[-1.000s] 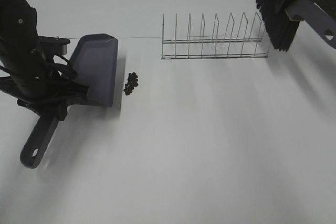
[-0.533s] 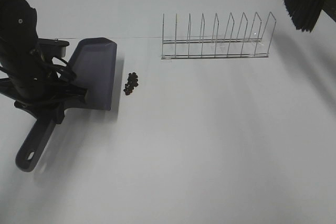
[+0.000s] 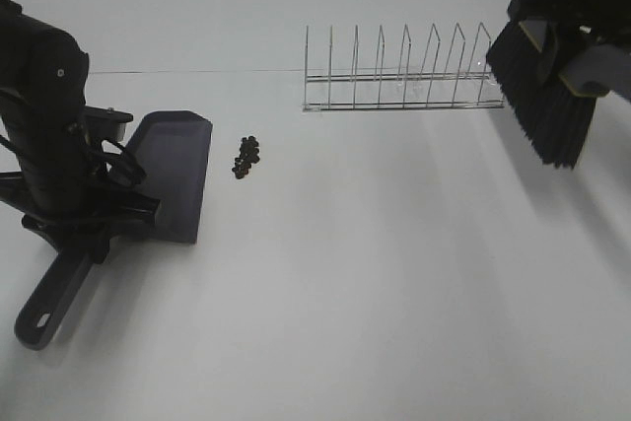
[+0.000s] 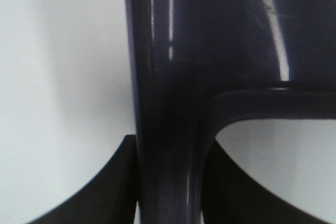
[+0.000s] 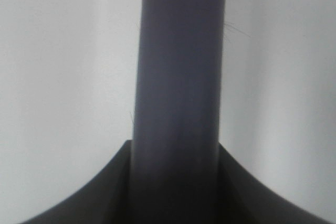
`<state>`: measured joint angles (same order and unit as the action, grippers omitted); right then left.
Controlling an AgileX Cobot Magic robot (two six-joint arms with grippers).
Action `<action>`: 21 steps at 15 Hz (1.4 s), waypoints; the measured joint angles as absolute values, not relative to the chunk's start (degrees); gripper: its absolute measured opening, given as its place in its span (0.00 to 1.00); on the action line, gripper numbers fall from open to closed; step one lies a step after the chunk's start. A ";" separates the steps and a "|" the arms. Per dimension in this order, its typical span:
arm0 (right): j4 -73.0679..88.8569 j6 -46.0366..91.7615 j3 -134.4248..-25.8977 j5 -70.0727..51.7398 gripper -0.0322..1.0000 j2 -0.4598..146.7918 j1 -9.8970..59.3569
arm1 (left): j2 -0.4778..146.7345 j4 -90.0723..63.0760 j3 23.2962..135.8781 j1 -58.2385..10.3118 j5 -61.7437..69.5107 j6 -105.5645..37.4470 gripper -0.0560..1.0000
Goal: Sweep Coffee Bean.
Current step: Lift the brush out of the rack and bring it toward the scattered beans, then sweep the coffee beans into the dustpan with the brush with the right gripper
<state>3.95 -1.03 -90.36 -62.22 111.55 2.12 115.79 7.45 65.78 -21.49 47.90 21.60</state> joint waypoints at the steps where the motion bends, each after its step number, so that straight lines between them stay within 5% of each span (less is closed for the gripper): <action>1: 2.92 -2.35 -87.43 -59.36 0.28 111.55 3.95 | 116.48 7.39 65.78 -21.60 46.93 21.60 0.31; 8: -6.53 -11.40 -89.50 -56.95 0.28 122.44 19.14 | 117.23 5.84 65.78 -24.24 44.12 21.60 0.31; 13: -9.11 -11.23 -110.12 -68.58 0.28 136.31 31.34 | 117.34 4.98 65.78 -24.24 43.89 21.60 0.31; 21: -1.09 -5.96 -120.49 -69.79 0.28 142.09 38.56 | 117.97 4.87 66.06 -24.24 43.83 21.49 0.31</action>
<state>-1.09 -5.96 -120.49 -69.79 142.09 38.56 117.97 4.87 66.06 -24.24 43.83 21.49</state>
